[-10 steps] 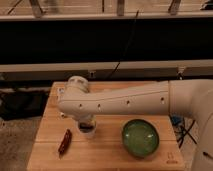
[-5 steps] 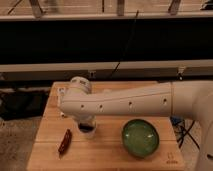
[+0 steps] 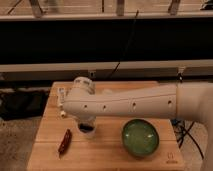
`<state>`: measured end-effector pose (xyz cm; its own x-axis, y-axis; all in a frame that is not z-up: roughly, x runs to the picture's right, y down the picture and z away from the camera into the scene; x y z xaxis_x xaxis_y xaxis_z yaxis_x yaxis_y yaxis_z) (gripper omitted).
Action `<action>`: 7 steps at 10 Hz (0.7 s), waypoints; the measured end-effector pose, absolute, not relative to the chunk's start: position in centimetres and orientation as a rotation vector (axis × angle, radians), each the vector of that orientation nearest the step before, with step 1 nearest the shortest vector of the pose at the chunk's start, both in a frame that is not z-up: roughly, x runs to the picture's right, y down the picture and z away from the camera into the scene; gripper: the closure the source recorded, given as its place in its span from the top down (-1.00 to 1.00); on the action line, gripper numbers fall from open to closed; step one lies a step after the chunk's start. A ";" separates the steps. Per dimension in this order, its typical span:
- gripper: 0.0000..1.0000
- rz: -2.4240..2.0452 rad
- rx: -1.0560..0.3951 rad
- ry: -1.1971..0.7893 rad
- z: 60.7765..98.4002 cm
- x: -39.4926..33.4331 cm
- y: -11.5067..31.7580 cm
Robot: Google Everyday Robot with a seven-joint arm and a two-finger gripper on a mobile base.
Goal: Place the eraser in the ceramic cup
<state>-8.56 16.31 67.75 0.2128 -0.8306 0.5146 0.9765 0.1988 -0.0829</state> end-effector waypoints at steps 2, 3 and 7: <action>-0.23 -1.309 -0.434 -0.403 67.7 -8.4 16.3; -0.23 -1.309 -0.431 -0.407 67.7 -8.4 16.3; -0.38 -1.303 -0.421 -0.430 67.6 -8.2 16.5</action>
<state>-8.16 16.50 67.56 0.2100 -0.8232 0.5274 0.9754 0.2131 -0.0557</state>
